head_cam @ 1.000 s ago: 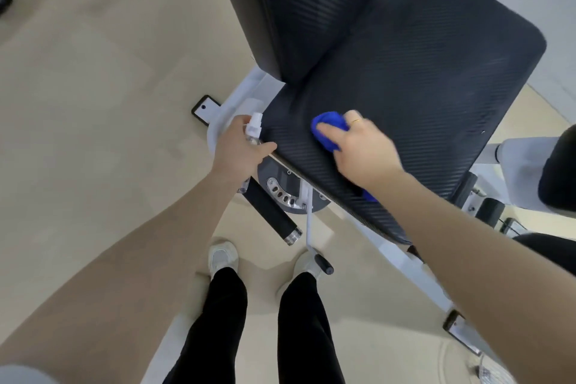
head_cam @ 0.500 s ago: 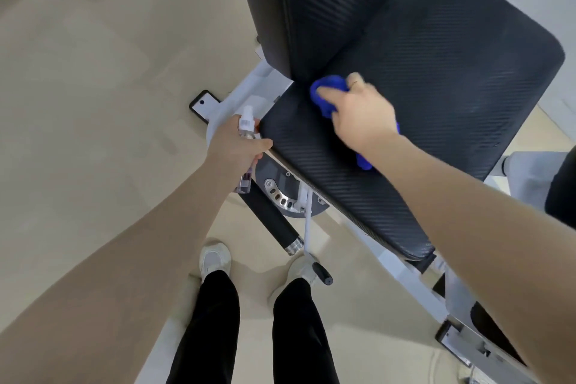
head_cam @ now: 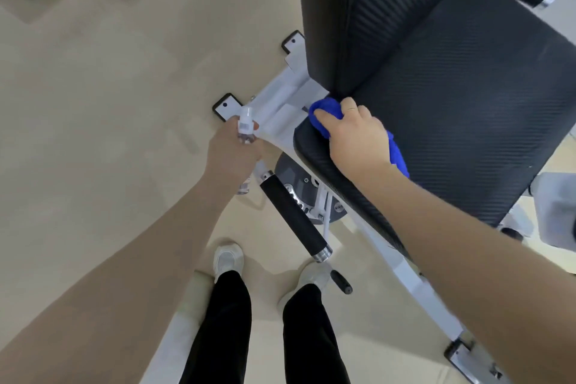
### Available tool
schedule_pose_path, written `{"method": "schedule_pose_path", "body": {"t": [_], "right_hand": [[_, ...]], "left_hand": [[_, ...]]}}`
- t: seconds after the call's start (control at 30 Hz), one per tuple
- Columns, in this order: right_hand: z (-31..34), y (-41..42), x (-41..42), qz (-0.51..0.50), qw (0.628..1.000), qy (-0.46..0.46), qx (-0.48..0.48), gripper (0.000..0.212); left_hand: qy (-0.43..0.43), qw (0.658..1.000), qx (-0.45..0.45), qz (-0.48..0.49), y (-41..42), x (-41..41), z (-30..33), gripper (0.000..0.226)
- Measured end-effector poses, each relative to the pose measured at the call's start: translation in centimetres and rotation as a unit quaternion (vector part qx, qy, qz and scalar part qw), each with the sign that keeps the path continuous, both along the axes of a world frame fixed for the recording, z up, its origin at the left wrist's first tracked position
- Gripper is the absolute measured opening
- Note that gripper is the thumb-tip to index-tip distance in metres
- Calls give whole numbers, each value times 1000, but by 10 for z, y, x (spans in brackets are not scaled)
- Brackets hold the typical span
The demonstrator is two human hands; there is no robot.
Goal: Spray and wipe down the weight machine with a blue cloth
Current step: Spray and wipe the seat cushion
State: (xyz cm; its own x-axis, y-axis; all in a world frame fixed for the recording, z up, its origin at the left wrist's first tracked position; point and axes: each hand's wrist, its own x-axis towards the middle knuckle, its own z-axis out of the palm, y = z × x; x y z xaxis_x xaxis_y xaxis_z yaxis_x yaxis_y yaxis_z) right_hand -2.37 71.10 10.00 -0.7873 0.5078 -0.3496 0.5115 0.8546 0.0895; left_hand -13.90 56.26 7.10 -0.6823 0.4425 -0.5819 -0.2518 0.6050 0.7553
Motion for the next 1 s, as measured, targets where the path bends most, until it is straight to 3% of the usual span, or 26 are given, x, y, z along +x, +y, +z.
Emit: {"method": "schedule_pose_path", "body": {"t": [0.07, 0.27, 0.3, 0.43, 0.53, 0.63, 0.77, 0.9, 1.0], "right_hand": [[-6, -24, 1, -39, 999, -4, -10, 54], [3, -19, 1, 197, 977, -57, -66, 51], [4, -11, 1, 184, 980, -59, -50, 51], [2, -1, 9, -68, 997, 46, 3, 51], [0, -20, 20, 12, 1000, -8, -20, 51], [6, -10, 35, 90, 995, 16, -25, 52], [2, -8, 50, -126, 990, 62, 25, 44], [-3, -30, 64, -38, 995, 71, 51, 51], [6, -17, 71, -85, 995, 42, 34, 47]], "left_hand": [[9, 1000, -10, 2, -7, -4, -5, 21], [7, 1000, -17, -15, -23, 2, -12, 15], [11, 999, -14, -29, -26, 5, -11, 15], [33, 995, 49, -83, -40, 13, -2, 36], [25, 987, 83, -137, -45, 20, 4, 44], [2, 982, 102, -158, -46, 23, 10, 42], [20, 977, 128, -172, -49, 26, 18, 32], [115, 952, 160, -233, -52, 29, 16, 37], [163, 935, 177, -262, -52, 30, 14, 43]]}}
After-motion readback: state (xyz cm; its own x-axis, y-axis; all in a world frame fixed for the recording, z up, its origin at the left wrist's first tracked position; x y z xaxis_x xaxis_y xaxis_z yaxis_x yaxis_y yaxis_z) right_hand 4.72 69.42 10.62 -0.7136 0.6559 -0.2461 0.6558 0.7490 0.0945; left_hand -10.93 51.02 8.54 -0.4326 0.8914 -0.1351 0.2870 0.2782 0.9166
